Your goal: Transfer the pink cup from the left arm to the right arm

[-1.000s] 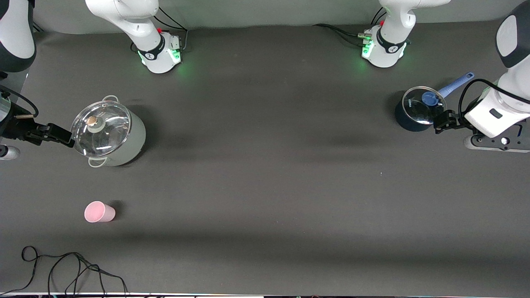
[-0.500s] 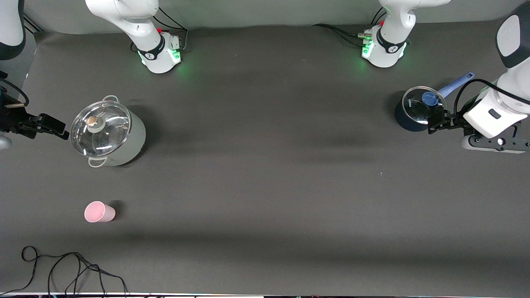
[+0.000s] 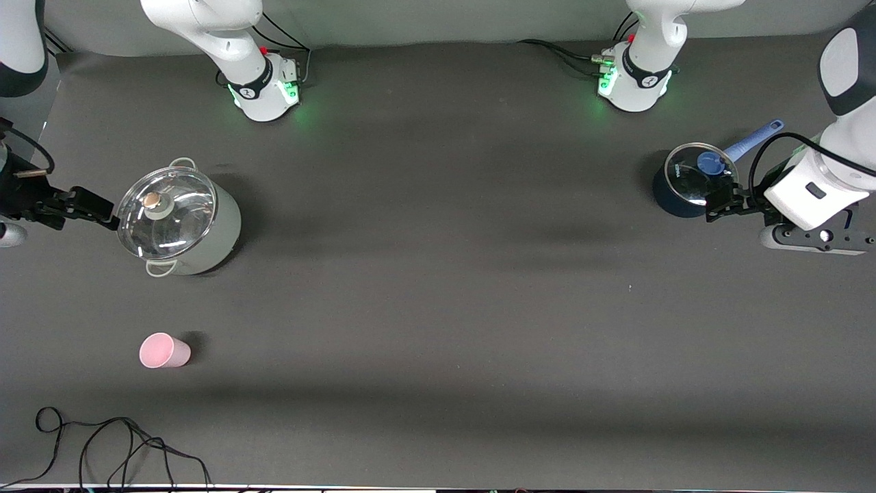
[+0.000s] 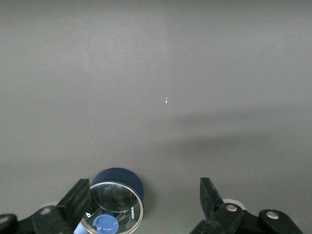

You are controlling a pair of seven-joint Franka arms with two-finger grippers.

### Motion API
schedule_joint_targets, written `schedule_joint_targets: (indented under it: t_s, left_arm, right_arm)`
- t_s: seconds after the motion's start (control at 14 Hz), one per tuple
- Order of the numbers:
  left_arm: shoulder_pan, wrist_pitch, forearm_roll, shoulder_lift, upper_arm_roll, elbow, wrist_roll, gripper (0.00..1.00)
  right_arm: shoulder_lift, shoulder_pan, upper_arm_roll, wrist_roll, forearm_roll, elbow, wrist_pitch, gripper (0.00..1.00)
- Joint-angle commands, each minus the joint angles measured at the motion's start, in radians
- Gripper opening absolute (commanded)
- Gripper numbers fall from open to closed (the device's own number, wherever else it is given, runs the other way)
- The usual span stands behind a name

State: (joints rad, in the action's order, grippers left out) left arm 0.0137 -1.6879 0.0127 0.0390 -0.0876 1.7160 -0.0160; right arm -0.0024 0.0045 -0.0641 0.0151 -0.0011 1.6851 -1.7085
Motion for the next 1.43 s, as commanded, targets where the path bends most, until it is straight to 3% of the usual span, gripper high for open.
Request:
schedule_joint_targets:
  t_s: [0.0,1.0,1.36]
  left_arm:
    - [-0.011,-0.006,0.009,-0.010,0.012,0.008,-0.012,1.00]
    - [-0.006,-0.004,0.009,-0.010,0.012,0.008,-0.012,1.00]
    - [-0.006,-0.004,0.009,-0.010,0.012,0.010,-0.012,1.00]
  right_arm:
    - [-0.013,0.026,-0.031,0.032,0.016,-0.004,0.003,1.00]
    - [-0.013,0.028,-0.031,0.040,0.006,-0.002,0.021,1.00]
    - [-0.013,0.026,-0.031,0.144,0.006,-0.008,0.076,1.00]
